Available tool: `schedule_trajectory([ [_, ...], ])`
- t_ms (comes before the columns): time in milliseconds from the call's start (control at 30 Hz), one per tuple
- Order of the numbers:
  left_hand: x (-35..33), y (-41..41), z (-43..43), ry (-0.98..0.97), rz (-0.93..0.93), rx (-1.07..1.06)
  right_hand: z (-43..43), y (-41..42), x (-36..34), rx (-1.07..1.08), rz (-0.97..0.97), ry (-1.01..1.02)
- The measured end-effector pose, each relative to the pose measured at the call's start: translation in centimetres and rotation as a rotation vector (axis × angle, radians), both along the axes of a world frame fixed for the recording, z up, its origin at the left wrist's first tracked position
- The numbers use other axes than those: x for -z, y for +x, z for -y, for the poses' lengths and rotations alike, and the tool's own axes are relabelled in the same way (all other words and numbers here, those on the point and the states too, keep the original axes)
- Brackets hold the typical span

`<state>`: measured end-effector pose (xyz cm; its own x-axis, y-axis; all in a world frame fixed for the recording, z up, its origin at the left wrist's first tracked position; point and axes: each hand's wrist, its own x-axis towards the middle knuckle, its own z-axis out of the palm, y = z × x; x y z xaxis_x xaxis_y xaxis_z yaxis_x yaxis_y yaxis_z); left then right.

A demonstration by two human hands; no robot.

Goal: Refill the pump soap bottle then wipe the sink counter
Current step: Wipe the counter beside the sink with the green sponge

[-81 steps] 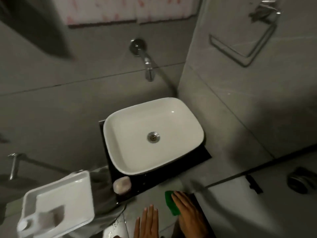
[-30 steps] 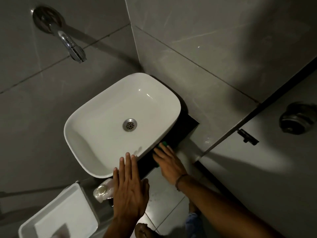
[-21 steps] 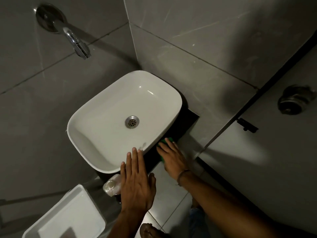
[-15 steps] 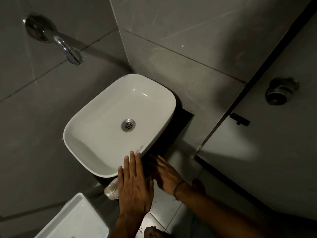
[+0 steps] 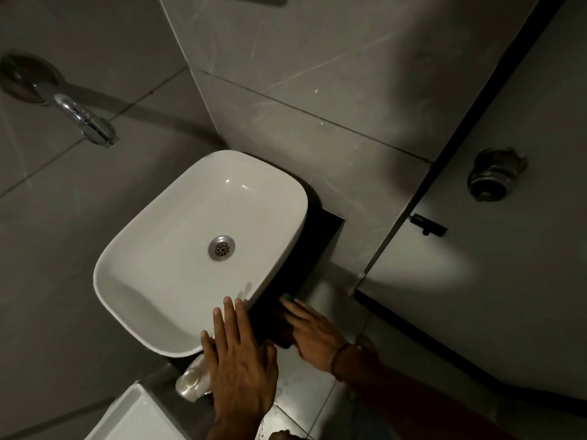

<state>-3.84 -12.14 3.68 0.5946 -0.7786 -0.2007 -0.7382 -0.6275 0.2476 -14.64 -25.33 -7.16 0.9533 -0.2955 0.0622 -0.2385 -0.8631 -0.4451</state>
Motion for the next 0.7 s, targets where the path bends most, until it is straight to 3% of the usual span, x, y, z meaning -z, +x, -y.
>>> schedule_trajectory([
  [67,-0.1,0.0,1.4,0.007,-0.005,0.004,3.7,0.5,-0.1,0.096,-0.037,-0.064],
  [200,-0.1,-0.1,4.8,0.010,-0.038,0.014,5.1,4.1,0.0,0.247,-0.084,0.067],
  [267,-0.3,-0.4,6.8,0.003,-0.066,0.011,4.1,3.4,0.7,0.202,-0.057,0.132],
  [367,-0.3,-0.4,8.7,-0.019,-0.101,-0.023,5.3,-0.4,1.0,0.033,0.060,0.047],
  [500,-0.2,-0.9,9.9,-0.066,-0.079,-0.078,12.6,-1.4,-0.2,0.250,-0.013,-0.083],
  [600,0.1,-1.4,11.1,-0.072,-0.058,-0.111,14.9,1.6,-1.1,0.325,-0.093,0.017],
  [700,0.3,-1.8,12.9,-0.057,-0.058,-0.115,13.2,1.7,-0.2,0.231,-0.070,0.138],
])
